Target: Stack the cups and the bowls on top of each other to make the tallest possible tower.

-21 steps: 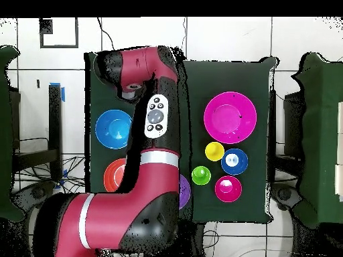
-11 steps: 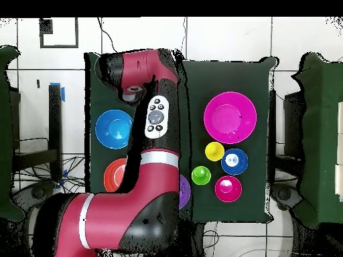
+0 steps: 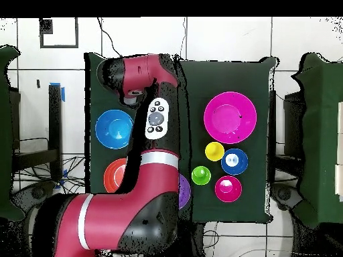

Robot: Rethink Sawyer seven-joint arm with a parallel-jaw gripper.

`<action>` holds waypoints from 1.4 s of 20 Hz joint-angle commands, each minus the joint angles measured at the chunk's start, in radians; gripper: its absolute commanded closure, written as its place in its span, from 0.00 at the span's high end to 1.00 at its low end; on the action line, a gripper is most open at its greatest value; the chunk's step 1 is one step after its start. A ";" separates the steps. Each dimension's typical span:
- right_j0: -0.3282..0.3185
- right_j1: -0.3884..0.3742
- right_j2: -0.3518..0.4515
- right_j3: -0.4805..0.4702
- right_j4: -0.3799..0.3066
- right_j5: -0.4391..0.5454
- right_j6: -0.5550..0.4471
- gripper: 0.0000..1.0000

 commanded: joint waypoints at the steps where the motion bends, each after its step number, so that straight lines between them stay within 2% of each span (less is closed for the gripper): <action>1: 0.018 0.009 0.092 0.116 -0.018 -0.075 -0.018 0.00; 15: 0.028 -0.005 0.087 0.134 -0.014 -0.039 -0.014 0.00; 28: 0.026 0.014 0.089 0.106 -0.020 -0.035 -0.024 0.00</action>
